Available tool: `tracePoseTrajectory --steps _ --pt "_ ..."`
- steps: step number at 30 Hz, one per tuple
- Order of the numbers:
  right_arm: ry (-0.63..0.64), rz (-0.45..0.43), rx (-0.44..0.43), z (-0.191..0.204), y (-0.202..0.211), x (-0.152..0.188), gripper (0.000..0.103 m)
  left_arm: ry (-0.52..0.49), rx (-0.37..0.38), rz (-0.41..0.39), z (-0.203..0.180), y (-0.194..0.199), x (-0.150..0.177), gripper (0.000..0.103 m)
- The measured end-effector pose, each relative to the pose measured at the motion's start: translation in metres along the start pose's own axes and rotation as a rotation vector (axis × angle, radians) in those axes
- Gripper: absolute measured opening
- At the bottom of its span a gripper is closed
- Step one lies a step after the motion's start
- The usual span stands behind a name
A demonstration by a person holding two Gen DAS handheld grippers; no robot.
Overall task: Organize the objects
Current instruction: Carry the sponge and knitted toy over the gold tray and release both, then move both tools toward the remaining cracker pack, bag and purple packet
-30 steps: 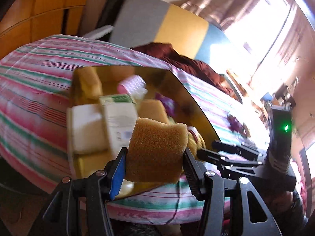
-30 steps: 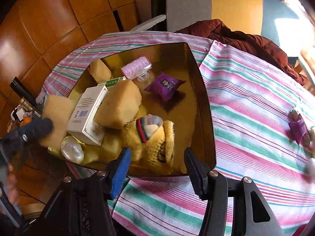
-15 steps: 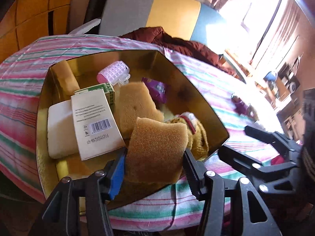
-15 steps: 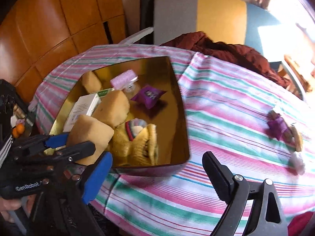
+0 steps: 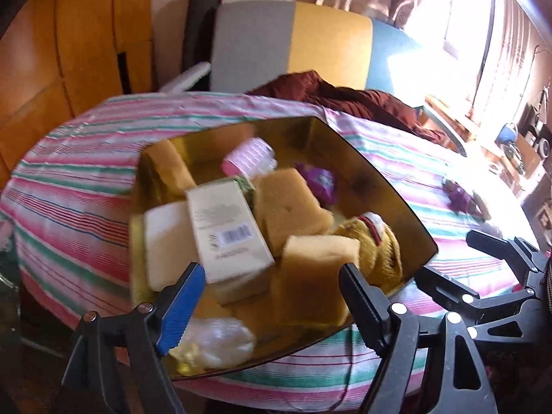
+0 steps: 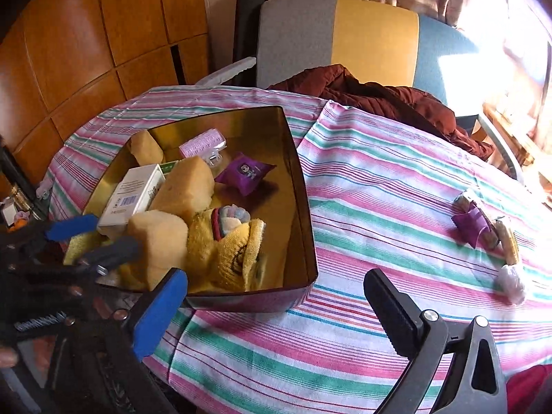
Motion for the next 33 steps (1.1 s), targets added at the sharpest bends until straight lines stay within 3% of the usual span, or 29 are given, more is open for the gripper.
tracePoseTrajectory --steps 7,24,33 --pt "-0.009 -0.014 0.036 -0.006 0.002 0.000 0.103 -0.007 -0.026 -0.054 0.004 0.015 -0.009 0.082" --pt "0.005 -0.023 0.061 -0.003 0.009 -0.003 0.103 -0.031 -0.029 -0.071 -0.001 0.024 -0.007 0.082" --pt "-0.046 0.002 0.092 -0.031 0.007 0.008 0.103 -0.074 -0.025 -0.073 -0.013 0.028 -0.008 0.082"
Point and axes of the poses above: each gripper's, at about its wrist camera, not at the fingertips, and y roughly against the way its jaws point, z to its left, x to its underside, the point moved 7 cm from there along -y, roughly the way its jaws point, and after that the axes turned 15 degrees about y, right-handed, at the moved point
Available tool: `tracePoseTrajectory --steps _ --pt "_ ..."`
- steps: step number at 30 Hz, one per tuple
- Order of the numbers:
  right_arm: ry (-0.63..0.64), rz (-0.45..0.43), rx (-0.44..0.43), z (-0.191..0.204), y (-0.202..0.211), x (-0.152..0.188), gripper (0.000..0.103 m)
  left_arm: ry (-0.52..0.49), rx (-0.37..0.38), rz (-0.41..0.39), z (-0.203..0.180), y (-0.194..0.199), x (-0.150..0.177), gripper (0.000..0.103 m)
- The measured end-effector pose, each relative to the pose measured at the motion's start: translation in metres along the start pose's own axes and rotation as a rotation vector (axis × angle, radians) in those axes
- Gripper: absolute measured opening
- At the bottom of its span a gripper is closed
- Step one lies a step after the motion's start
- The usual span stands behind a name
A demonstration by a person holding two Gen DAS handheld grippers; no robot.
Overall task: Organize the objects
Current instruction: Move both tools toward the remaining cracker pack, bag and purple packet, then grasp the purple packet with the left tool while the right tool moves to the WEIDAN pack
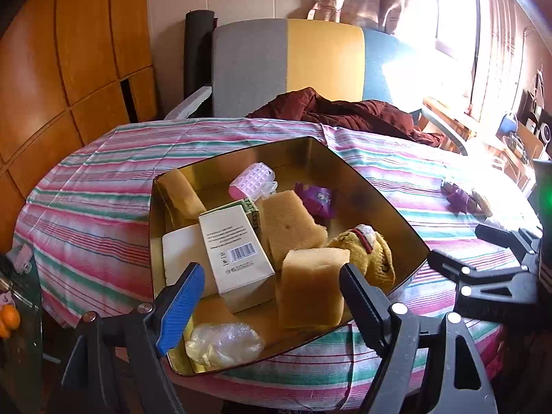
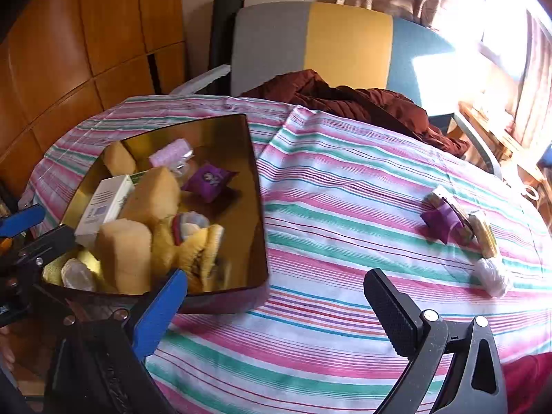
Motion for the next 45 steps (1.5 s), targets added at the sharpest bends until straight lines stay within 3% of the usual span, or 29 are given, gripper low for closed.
tracePoseTrajectory --steps 9,15,21,28,31,34,39,45 --pt "-0.018 0.022 0.079 -0.051 -0.002 0.005 0.103 -0.036 0.069 0.019 -0.021 0.000 -0.005 0.082" --pt "-0.052 0.028 0.145 -0.106 0.005 0.004 0.103 -0.052 0.109 0.038 -0.037 -0.001 -0.005 0.082" --pt "-0.134 0.063 0.254 -0.189 0.008 0.015 0.103 -0.076 0.161 0.066 -0.057 -0.002 -0.004 0.082" --pt "-0.365 0.109 0.415 -0.295 0.003 0.062 0.103 -0.127 0.159 0.117 -0.090 -0.016 -0.003 0.082" --pt "-0.527 0.157 0.421 -0.320 0.000 0.093 0.103 -0.149 0.173 0.132 -0.109 -0.022 -0.005 0.082" --pt "-0.639 0.120 0.392 -0.332 0.007 0.103 0.103 -0.185 0.200 0.145 -0.135 -0.029 -0.005 0.081" --pt "-0.724 0.127 0.336 -0.335 0.003 0.114 0.103 -0.257 0.254 0.166 -0.186 -0.040 -0.004 0.081" --pt "-0.739 0.131 0.298 -0.333 0.001 0.115 0.103 -0.301 0.292 0.216 -0.237 -0.062 -0.007 0.081"
Point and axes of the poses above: each gripper's, at about its wrist camera, not at the fingertips, and y roughly against the way its jaws point, z to its left, x to its underside, the point moved 7 cm from there along -y, roughly the way its jaws point, and after that the axes turned 15 degrees about y, right-handed, at the moved point
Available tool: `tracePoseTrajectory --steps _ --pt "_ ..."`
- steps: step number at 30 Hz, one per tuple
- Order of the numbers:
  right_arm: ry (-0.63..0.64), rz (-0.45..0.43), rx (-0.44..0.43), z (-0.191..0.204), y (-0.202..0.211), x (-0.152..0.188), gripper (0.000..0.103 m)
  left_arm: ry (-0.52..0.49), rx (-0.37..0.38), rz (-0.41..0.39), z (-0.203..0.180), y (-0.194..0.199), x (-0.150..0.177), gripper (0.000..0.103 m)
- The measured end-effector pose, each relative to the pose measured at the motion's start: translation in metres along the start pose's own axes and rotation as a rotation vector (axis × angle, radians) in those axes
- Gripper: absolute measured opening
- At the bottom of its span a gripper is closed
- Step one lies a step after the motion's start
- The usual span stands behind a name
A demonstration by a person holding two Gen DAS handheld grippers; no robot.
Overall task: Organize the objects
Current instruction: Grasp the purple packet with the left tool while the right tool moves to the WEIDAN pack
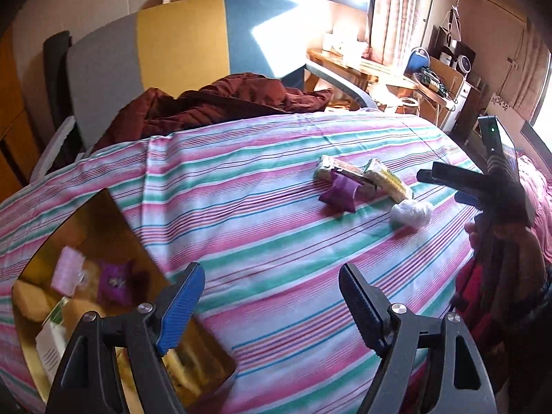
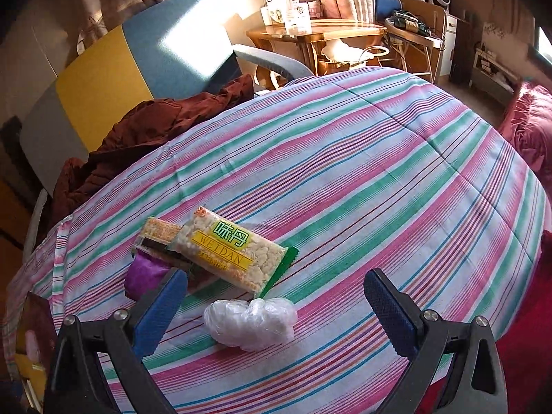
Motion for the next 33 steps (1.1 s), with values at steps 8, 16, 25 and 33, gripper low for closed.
tracePoseTrajectory --steps 8,16,25,33 --pt "-0.011 0.031 -0.051 0.001 -0.003 0.003 0.103 -0.061 -0.001 0.056 -0.037 -0.051 -0.022 0.081" --pt "-0.042 0.038 -0.098 -0.002 -0.004 0.004 0.103 -0.141 0.040 0.103 -0.081 -0.103 -0.035 0.081" --pt "-0.015 0.082 -0.097 0.003 -0.012 0.009 0.103 -0.211 0.103 0.157 -0.118 -0.167 -0.045 0.075" --pt "0.064 0.135 -0.095 0.014 -0.020 0.011 0.103 -0.139 0.138 0.248 -0.100 -0.188 -0.041 0.037"
Point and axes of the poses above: each gripper's, at about its wrist camera, not at the fingertips, and y roughly against the way its jaws point, z to its left, x to its underside, the point moved 7 cm from there along -y, roughly the way its jaws point, and after that the axes turned 15 degrees about y, right-handed, at the moved point
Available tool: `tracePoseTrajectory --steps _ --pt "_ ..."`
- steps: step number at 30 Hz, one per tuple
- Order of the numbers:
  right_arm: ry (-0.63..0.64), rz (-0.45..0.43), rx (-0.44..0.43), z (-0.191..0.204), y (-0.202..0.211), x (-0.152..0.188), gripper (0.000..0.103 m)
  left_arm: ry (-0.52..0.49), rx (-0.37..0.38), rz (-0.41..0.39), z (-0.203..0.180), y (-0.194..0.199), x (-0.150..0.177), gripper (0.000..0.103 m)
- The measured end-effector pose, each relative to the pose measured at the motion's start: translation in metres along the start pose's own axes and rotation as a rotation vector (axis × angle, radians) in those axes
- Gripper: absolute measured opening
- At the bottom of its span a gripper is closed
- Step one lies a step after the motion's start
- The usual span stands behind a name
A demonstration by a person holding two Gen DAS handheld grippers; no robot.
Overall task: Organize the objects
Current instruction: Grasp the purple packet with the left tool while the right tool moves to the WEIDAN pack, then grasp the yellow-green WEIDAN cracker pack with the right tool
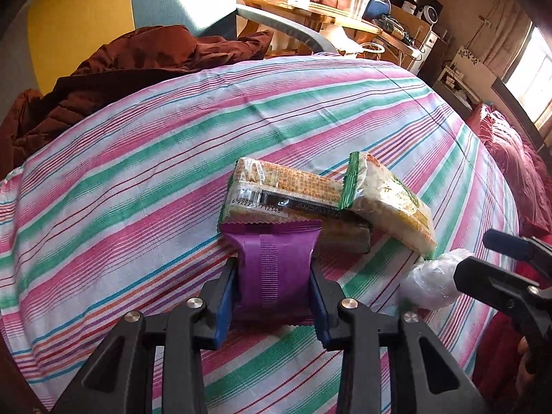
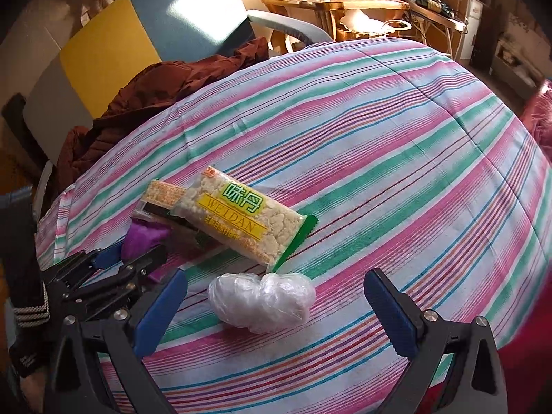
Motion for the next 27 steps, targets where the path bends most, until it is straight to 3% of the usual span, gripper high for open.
tracePoseTrajectory --steps 3,8,10,13,15,17,20,22,26,27 --pt "0.116 -0.009 -0.016 0.013 0.003 -0.016 0.103 0.006 -0.001 0.008 0.008 0.008 0.008 0.036" --pt "0.440 0.066 0.000 0.028 -0.022 -0.046 0.101 0.062 0.023 -0.008 0.024 0.018 0.022 0.036" --pt "0.512 0.114 0.005 0.027 -0.042 -0.052 0.094 0.074 0.029 -0.018 0.027 0.019 0.023 0.037" --pt "0.547 0.159 -0.018 0.025 -0.066 -0.053 0.081 0.068 0.013 -0.020 0.026 0.016 0.021 0.038" --pt "0.536 0.167 -0.054 0.024 -0.076 -0.051 0.077 0.063 0.007 -0.027 0.023 0.012 0.019 0.038" --pt "0.531 0.159 -0.063 0.022 -0.081 -0.046 0.075 0.062 -0.001 -0.039 0.023 0.010 0.018 0.038" --pt "0.521 0.125 -0.054 0.015 -0.078 -0.050 0.061 0.062 -0.018 -0.069 0.020 0.009 0.018 0.038" --pt "0.500 0.118 -0.077 0.012 -0.080 -0.052 0.062 0.060 -0.022 -0.091 0.020 0.008 0.019 0.038" --pt "0.479 0.122 -0.127 0.011 -0.083 -0.053 0.085 0.049 -0.033 -0.114 0.019 0.008 0.020 0.038" --pt "0.484 0.124 -0.124 0.011 -0.084 -0.053 0.085 0.051 -0.032 -0.113 0.019 0.008 0.020 0.038"
Point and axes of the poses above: each gripper's, at about its wrist camera, not at the fingertips, and y roughly against the way its jaws point, z to its left, x to its underside, the point moved 7 cm from there along -y, roughly the way its jaws point, and after that the axes turned 15 degrees about y, right-handed, at the moved point
